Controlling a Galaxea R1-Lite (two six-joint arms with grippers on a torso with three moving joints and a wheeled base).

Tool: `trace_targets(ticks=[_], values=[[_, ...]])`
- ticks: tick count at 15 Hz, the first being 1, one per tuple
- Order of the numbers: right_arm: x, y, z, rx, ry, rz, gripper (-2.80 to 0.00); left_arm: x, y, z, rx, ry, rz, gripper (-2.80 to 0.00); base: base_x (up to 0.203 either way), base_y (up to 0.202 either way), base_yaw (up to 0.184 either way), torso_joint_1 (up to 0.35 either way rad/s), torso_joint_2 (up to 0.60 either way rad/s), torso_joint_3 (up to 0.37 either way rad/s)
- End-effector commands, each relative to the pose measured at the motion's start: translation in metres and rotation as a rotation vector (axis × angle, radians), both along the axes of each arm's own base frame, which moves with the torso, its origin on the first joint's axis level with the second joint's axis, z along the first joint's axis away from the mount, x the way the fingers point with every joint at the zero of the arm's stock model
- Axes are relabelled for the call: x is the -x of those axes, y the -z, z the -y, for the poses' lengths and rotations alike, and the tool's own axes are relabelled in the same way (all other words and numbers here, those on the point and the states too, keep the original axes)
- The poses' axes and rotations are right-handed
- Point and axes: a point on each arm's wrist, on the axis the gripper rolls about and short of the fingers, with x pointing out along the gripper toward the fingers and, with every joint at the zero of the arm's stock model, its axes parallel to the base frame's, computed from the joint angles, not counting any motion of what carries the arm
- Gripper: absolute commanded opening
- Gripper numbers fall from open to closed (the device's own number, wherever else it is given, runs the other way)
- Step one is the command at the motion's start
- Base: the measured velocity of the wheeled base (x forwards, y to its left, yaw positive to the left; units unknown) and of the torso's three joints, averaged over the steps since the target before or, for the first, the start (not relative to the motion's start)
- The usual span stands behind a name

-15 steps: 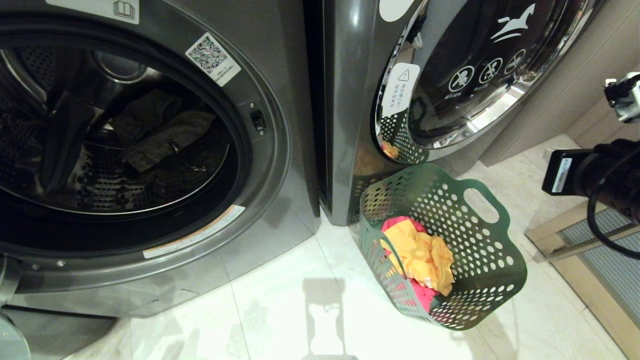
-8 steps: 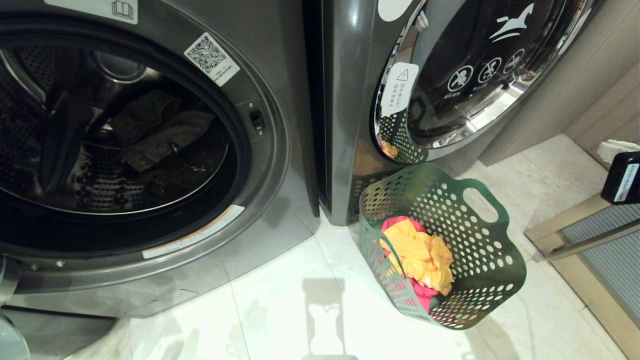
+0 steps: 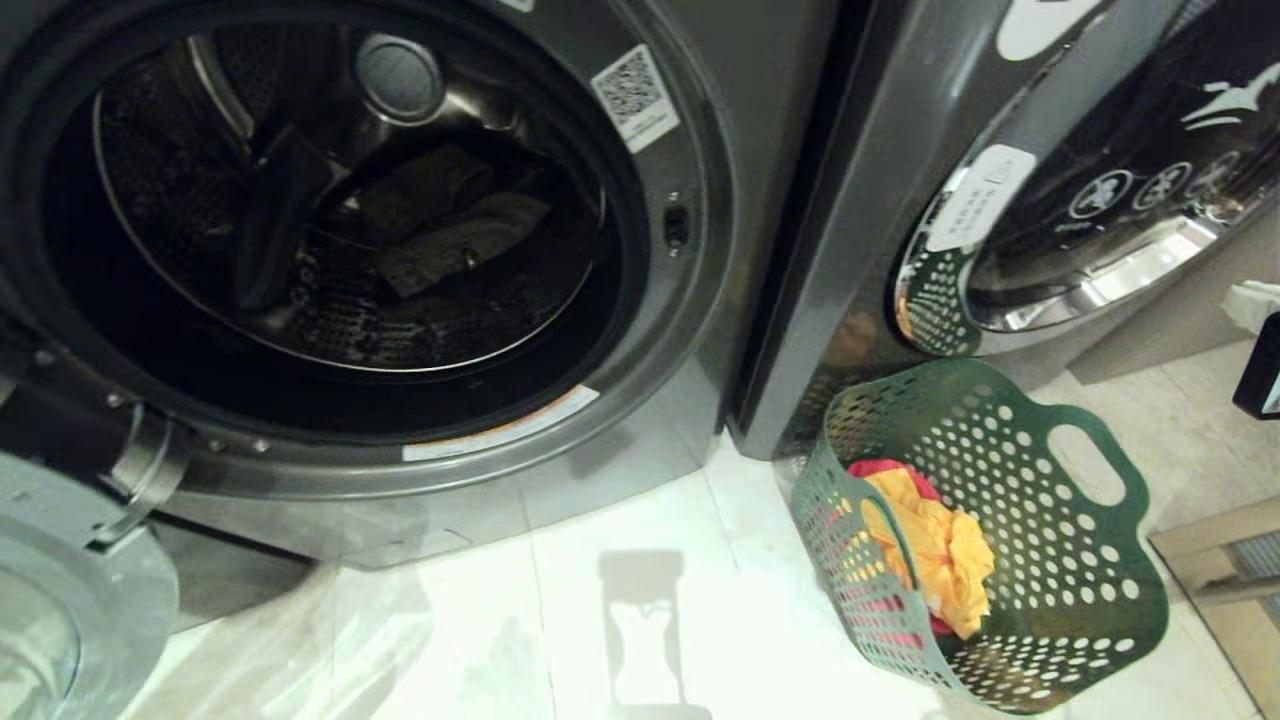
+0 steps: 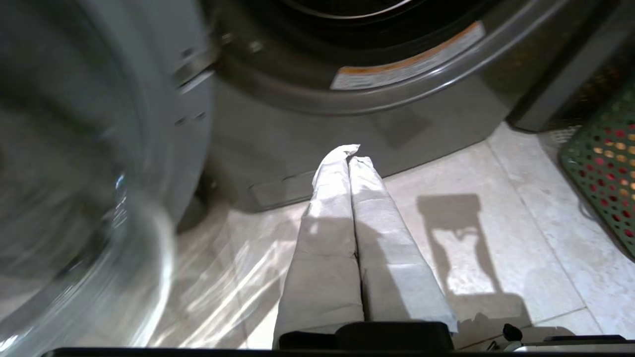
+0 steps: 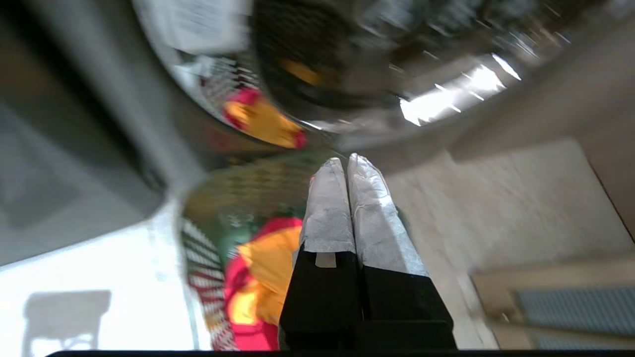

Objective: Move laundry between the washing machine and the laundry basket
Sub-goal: Pick a cloth and place it into the basket

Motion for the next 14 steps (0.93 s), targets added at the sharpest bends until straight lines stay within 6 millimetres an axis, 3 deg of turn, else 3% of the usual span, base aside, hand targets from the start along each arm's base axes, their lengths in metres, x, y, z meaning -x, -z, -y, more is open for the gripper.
trace_targets(ticks=[1, 14], values=[[0.0018, -0.0008, 0.0005, 0.0, 0.002, 0.007, -2.8, -0.0032, 0.0111, 0.0, 0.0, 0.0, -0.039, -2.8, 0.001, -0.012, 0.166, 0.001, 0.0, 0.006], [0.0074, 0.0038, 0.001, 0.014, -0.049, 0.002, -2.8, -0.0032, 0.0109, 0.0, 0.0, 0.0, -0.038, -2.8, 0.001, -0.01, 0.171, 0.003, 0.0, 0.002]])
